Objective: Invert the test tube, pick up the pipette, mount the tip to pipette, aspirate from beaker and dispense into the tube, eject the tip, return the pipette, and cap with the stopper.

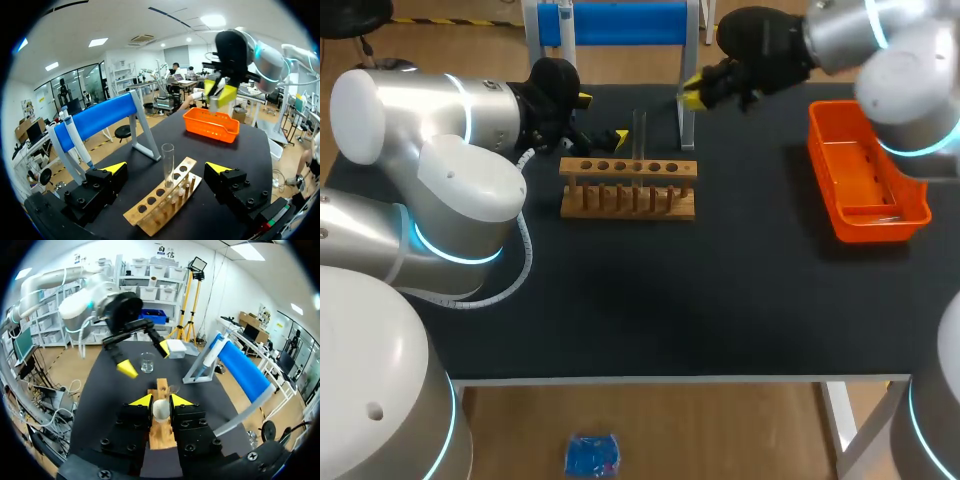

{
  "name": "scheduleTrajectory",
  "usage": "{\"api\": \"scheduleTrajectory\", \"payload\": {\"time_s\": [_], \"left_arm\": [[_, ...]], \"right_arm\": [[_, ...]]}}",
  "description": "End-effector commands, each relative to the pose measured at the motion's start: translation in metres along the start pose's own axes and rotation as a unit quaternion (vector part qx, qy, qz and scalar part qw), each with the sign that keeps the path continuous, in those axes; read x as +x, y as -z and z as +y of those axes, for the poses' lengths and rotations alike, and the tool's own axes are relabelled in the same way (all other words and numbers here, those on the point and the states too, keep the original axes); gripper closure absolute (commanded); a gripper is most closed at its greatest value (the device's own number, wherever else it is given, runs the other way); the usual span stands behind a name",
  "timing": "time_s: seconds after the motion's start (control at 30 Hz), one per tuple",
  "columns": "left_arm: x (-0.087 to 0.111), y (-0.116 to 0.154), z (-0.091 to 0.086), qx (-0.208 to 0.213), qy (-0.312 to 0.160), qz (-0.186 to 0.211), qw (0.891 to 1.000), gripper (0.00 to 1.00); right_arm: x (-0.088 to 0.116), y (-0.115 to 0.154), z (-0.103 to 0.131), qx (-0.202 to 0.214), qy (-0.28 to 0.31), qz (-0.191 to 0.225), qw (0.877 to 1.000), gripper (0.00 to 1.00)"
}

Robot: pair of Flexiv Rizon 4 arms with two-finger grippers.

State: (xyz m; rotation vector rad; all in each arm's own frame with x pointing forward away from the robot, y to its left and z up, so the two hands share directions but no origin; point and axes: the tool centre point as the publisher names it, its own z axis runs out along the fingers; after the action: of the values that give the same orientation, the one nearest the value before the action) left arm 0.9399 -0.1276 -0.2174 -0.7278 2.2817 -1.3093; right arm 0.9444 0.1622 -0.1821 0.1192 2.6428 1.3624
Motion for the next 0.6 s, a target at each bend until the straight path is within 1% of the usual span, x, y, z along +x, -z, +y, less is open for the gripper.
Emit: {"api": "scheduleTrajectory", "payload": {"time_s": [0.03,0.17,0.3,0.6], "left_arm": [[-0.001,0.001,-0.001,-0.003,0.001,0.002,1.0,0.0],[-0.001,0.001,-0.001,-0.003,0.001,0.002,1.0,0.0],[-0.001,0.001,-0.001,-0.003,0.001,0.002,1.0,0.0],[-0.001,0.001,-0.001,-0.003,0.001,0.002,1.0,0.0]], "right_arm": [[-0.027,-0.068,0.009,0.007,0.001,0.008,1.0,1.0],[-0.03,-0.087,0.014,0.009,0.004,0.015,1.0,1.0],[-0.033,-0.099,0.017,0.016,0.005,0.019,1.0,1.0],[-0.036,-0.106,0.017,0.017,0.0,0.016,1.0,1.0]]}}
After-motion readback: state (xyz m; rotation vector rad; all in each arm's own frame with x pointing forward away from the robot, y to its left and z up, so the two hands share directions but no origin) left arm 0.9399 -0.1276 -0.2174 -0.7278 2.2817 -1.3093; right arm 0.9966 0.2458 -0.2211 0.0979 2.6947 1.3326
